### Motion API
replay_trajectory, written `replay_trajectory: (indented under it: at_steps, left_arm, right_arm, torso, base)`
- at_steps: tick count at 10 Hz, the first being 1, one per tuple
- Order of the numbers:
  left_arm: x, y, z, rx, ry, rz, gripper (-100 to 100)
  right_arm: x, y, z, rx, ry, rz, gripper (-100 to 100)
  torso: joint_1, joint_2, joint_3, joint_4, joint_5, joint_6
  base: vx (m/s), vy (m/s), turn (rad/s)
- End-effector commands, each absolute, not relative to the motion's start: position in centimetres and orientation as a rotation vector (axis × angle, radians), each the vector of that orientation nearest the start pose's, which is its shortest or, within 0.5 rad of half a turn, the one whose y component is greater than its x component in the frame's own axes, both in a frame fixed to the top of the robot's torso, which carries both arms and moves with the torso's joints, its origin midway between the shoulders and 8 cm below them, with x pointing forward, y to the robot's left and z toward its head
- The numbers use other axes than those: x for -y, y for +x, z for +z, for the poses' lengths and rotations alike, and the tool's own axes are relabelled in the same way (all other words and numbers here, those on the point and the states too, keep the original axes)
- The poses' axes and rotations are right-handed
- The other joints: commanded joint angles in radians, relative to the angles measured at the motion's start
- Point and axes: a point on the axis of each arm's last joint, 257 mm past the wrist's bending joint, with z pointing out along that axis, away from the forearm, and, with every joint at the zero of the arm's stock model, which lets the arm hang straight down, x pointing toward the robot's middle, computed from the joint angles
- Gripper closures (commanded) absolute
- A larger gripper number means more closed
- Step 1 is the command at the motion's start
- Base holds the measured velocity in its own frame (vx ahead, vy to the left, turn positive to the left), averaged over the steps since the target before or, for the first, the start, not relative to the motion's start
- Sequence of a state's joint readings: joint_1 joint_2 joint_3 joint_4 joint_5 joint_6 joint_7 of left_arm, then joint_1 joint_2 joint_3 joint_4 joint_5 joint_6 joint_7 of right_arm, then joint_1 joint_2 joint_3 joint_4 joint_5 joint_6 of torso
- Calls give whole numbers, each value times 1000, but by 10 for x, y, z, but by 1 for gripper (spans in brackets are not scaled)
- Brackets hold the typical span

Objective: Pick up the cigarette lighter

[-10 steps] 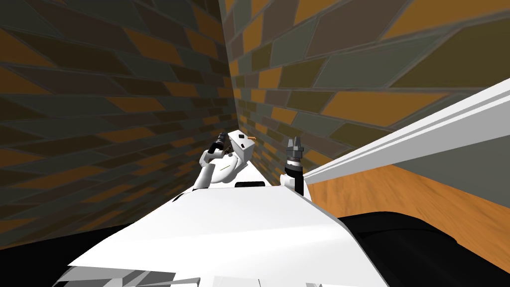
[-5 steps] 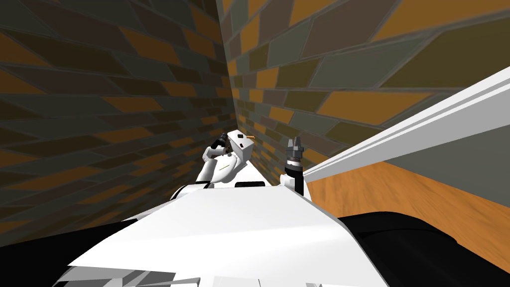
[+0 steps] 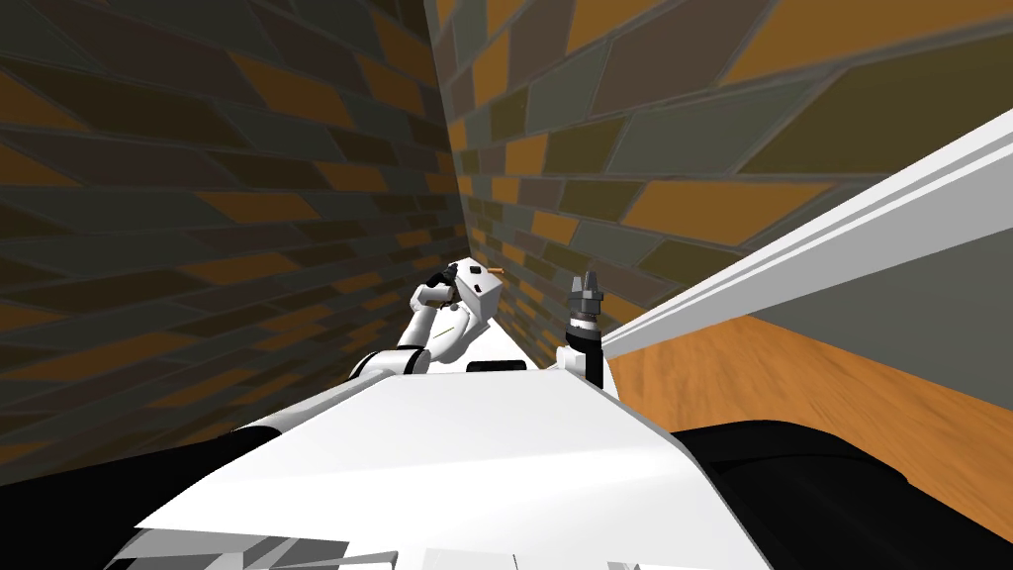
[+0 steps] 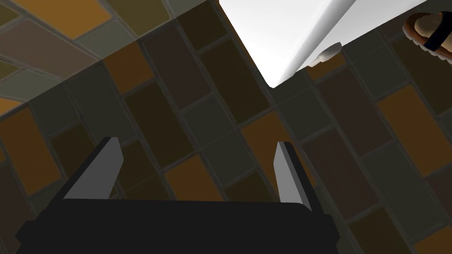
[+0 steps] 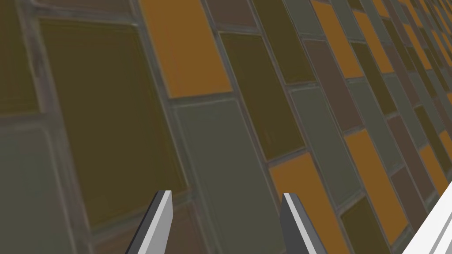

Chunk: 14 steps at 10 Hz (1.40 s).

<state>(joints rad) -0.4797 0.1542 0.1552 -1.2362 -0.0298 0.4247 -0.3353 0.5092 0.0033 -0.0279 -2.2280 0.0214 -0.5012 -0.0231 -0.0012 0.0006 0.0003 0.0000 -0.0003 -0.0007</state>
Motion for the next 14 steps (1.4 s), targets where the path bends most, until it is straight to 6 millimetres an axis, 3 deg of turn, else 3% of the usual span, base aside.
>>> replay_trajectory:
  at_steps: [1, 2, 3, 6, 9, 14]
  left_arm:
    - [-278, 663, -223, -1635, -1087, -670, -100]
    - [-280, 660, -237, -1662, -1108, -654, -100]
    - [-272, 666, -235, -1694, -1113, -643, -100]
    - [-265, 667, -260, -1781, -1154, -601, -100]
    - [-249, 671, -269, -1878, -1176, -562, -100]
    - [-235, 662, -297, -2015, -1221, -493, -100]
  right_arm:
    - [290, 351, -1, -653, 701, 1265, 0]
    - [290, 351, -1, -653, 701, 1265, 0]
    - [290, 351, -1, -653, 701, 1265, 0]
    - [290, 351, -1, -653, 701, 1265, 0]
    - [290, 351, -1, -653, 701, 1265, 0]
    - [290, 351, -1, -653, 701, 1265, 0]
  torso:
    - [0, 0, 0, 0, 0, 0]
    - [0, 0, 0, 0, 0, 0]
    - [0, 0, 0, 0, 0, 0]
    - [0, 0, 0, 0, 0, 0]
    - [0, 0, 0, 0, 0, 0]
    - [0, 0, 0, 0, 0, 0]
  base:
    - [-14, -19, -19]
    - [-12, -18, -15]
    - [-15, -23, -21]
    - [-13, -20, -17]
    - [-10, -18, -17]
    - [-10, -17, -14]
